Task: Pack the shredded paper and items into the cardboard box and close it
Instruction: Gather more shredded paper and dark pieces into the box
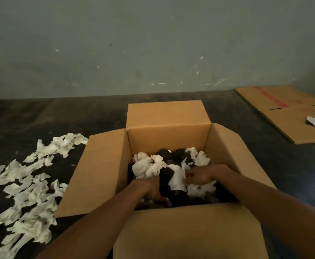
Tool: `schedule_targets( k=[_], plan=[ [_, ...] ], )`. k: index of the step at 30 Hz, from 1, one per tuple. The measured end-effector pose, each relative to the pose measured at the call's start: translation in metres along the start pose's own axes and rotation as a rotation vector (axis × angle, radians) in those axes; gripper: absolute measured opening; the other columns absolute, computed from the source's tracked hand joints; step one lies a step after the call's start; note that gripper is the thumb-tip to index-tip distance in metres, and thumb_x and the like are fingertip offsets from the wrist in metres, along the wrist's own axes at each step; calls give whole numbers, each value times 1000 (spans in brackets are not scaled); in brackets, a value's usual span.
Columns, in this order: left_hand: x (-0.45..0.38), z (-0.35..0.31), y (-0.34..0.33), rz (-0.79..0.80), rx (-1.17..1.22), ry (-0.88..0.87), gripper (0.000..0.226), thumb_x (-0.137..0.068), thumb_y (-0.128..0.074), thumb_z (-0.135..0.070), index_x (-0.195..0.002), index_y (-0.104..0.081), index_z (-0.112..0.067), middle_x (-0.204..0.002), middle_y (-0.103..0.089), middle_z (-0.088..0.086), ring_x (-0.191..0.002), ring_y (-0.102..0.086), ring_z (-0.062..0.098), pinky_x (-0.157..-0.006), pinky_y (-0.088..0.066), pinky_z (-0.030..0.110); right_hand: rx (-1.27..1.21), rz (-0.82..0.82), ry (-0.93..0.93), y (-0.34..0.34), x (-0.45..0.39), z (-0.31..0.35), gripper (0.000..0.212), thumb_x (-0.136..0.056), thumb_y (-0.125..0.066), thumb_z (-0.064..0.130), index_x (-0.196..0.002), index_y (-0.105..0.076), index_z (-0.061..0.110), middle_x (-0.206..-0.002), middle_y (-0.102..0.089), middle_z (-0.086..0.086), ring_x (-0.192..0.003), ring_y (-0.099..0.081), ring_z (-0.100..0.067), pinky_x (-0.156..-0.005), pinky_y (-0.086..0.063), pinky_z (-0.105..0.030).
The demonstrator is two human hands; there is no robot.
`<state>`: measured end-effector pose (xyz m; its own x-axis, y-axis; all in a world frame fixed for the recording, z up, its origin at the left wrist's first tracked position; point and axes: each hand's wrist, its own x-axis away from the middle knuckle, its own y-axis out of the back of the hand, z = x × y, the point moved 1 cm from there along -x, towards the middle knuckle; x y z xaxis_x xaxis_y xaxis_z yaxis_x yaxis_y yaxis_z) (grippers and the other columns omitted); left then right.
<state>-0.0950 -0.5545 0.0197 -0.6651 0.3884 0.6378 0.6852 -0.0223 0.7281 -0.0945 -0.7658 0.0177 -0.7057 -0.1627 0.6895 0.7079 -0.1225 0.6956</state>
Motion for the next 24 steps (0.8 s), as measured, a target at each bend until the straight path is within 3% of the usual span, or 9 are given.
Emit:
schedule_targets(
  k=[2,5,8,10,12,15,20,22,24],
  plan=[
    [4,0,12,-31,-3,-34,90,-80,-71,-56,-150,-29,-19,-153,-39,6,-135,-41,27,-107,-38,39,-129,-232,25,24,6,-3,46,-95,-39,58,-113,-53,19,-113,-56,-1,-104,-56,-27,-81,-43,-36],
    [14,-1,38,-150,-118,6,94,-85,-58,-63,-153,-18,-12,-158,-26,17,-140,-33,36,-107,-36,42,-217,-522,0,43,19,-9,46,-90,-36,65,-104,-41,21,-108,-46,-3,-101,-52,-27,-81,-46,-41],
    [10,4,44,-84,-34,0,64,-94,-48,-58,-135,-48,-9,-126,-60,12,-109,-59,27,-88,-49,37,-92,-660,-53,38,28,-8,49,-91,-33,66,-94,-47,19,-98,-54,-3,-93,-56,-25,-79,-49,-42],
    [9,5,33,119,74,18,48,-95,-49,-53,-116,-60,-12,-97,-62,1,-84,-61,18,-76,-54,36,-62,-601,-41,23,27,-5,47,-95,-31,60,-82,-52,20,-88,-60,-5,-82,-59,-22,-75,-49,-37],
    [10,3,18,270,62,2,40,-94,-51,-51,-115,-61,-19,-106,-63,1,-91,-62,17,-82,-55,37,-22,-350,-14,2,24,0,46,-100,-28,51,-83,-55,19,-100,-63,-13,-82,-57,-19,-76,-45,-33],
    [6,2,2,316,-16,-30,42,-97,-46,-42,-133,-56,-21,-131,-58,7,-112,-60,26,-97,-51,46,3,-5,-42,-14,20,2,49,-104,-25,43,-128,-54,12,-131,-56,-16,-110,-55,-26,-92,-41,-34],
    [5,4,29,137,-37,-56,29,-99,-48,-13,-120,-63,-2,-110,-63,10,-94,-54,19,-76,-45,29,-234,-158,-12,28,17,-7,26,-97,-47,32,-114,-62,20,-111,-64,-3,-94,-58,-18,-82,-51,-35],
    [-4,9,40,-51,46,-18,30,-101,-44,-20,-120,-62,-5,-113,-63,11,-92,-54,19,-73,-42,28,-260,-319,-14,42,10,-12,31,-99,-45,31,-125,-55,20,-122,-59,-4,-107,-56,-20,-86,-47,-32],
    [-18,18,42,-205,202,8,42,-101,-42,-39,-134,-52,-17,-134,-54,10,-111,-54,23,-87,-42,29,-266,-318,-36,44,-4,-16,50,-99,-43,33,-146,-33,21,-145,-43,-8,-127,-46,-27,-99,-41,-34]
  ],
)
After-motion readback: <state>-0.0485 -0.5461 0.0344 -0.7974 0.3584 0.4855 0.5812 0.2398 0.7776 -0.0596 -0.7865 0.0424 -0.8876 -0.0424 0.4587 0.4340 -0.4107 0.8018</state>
